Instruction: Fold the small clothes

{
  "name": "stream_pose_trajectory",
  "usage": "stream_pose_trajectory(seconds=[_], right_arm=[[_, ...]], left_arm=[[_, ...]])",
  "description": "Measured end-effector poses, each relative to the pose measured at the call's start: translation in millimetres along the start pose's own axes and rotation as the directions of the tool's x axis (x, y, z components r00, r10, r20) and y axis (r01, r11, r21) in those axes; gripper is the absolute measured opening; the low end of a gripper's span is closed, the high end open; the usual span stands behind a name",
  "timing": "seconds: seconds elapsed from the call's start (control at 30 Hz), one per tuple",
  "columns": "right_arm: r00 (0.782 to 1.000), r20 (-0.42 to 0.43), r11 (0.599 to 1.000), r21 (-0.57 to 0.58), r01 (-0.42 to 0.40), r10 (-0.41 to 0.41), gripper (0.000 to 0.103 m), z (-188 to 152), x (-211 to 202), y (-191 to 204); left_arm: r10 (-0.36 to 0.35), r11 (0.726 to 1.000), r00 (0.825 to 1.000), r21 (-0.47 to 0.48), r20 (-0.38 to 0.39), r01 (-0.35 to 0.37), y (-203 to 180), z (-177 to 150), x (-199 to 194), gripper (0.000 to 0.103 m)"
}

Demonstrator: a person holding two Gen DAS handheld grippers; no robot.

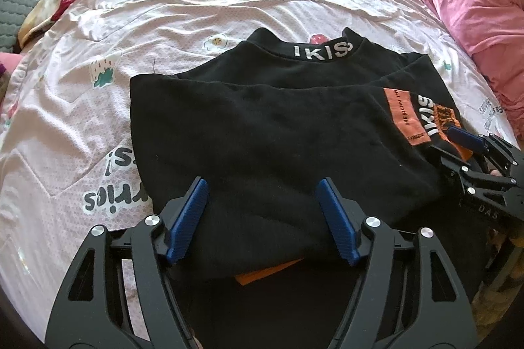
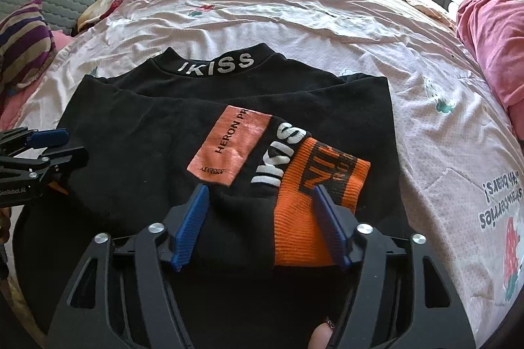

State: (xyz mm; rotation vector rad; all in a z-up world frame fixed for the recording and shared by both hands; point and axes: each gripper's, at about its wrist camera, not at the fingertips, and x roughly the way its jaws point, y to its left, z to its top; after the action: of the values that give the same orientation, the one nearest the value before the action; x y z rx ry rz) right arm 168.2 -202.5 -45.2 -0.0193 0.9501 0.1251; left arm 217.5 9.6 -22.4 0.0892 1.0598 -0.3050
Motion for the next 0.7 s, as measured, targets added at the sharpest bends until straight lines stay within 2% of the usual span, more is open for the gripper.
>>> stream_pose_trajectory(seconds=[0.1,0.2,0.27,0.37,0.53,0.7], right_arm=[[1.000,0.010,1.000,0.008,-0.004,0.004,0.071,-1,-5,0],[0.999,0.029,1.000,0.025,-0.015,0.015,0.079,-2,-13,-2],[0.999,0.048,0.999,0.041,-0.026,0.024,0.088,-1,-18,-4],[0.996,0.080,0.997,0.058,-0.042,0.038,0.095,0,-29,-5],[0.991,0.125,0.997,0.062,-0.048,0.040,0.097,1,-45,-4],[0.987,0.156,0.998,0.050,-0.048,0.040,0.098,-2,-56,-2]], left_arm=[[-0.005,1.000,1.000,0.000,0.004,0.005,-1,-1,-3,0.064],[-0.016,1.000,1.000,-0.005,0.012,0.016,-1,-2,-8,0.070],[-0.022,1.000,1.000,-0.006,0.021,0.022,-1,-1,-12,0.074],[-0.012,1.000,0.999,-0.001,0.043,0.012,-1,-2,-20,0.080],[-0.007,1.000,0.998,-0.019,0.062,0.009,3,-5,-27,0.093],[-0.022,0.999,0.998,-0.043,0.063,0.024,7,-8,-31,0.093]])
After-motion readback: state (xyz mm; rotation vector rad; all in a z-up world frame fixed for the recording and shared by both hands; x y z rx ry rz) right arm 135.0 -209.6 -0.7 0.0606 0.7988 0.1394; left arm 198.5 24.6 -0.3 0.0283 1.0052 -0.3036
